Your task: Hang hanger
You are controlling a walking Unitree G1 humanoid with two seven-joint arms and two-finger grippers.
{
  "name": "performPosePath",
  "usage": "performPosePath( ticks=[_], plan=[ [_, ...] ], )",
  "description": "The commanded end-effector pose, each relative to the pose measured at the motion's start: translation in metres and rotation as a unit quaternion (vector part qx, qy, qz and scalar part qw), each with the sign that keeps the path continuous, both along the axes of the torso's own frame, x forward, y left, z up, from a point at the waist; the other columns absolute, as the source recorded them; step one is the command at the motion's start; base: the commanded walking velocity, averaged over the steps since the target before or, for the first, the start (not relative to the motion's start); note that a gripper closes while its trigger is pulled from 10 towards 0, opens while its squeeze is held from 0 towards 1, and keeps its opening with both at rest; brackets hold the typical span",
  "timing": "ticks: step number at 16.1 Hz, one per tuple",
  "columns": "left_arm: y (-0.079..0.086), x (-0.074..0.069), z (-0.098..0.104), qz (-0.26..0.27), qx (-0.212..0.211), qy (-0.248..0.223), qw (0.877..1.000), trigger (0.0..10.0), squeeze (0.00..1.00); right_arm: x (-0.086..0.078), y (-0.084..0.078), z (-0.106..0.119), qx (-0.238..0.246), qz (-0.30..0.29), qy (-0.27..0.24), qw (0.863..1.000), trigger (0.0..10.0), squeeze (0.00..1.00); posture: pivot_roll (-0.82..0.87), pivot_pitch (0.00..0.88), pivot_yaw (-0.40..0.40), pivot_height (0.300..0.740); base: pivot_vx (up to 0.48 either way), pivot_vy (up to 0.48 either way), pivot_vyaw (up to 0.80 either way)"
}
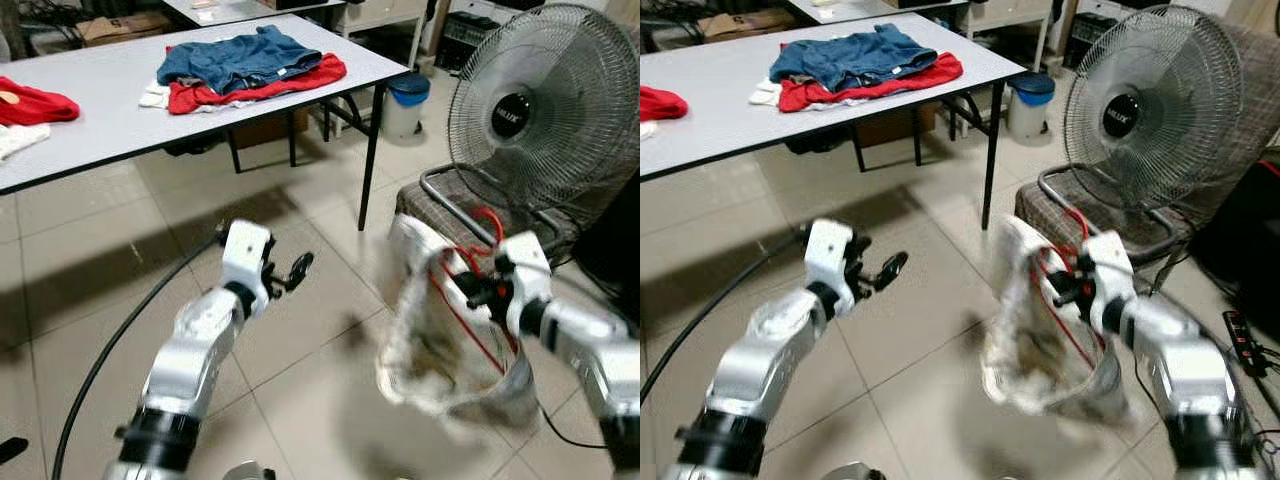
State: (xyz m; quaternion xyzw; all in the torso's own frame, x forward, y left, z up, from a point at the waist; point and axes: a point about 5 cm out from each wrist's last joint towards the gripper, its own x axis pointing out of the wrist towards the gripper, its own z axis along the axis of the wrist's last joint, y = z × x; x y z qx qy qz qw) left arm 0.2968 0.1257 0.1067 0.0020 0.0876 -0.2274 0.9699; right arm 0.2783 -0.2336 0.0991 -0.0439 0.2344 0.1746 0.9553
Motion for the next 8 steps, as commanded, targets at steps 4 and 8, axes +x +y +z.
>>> performPosePath(
  ticks=[4, 8],
  plan=[
    [0.01, -0.007, -0.017, 0.028, 0.014, 0.001, 0.999, 10.0, 0.0, -0.02, -0.008, -0.008, -0.073, -0.088, -0.075, 0.991, 10.0, 0.0, -0.16, 0.0, 0.057, 0.74, 0.288, 0.0, 0.0],
    [0.024, -0.006, -0.026, 0.065, 0.014, 0.01, 0.998, 10.0, 0.0, -0.03, 0.013, -0.016, -0.008, -0.068, -0.062, 0.996, 10.0, 0.0, -0.15, 0.0, 0.052, 0.74, 0.397, 0.0, 0.0]
  ],
)
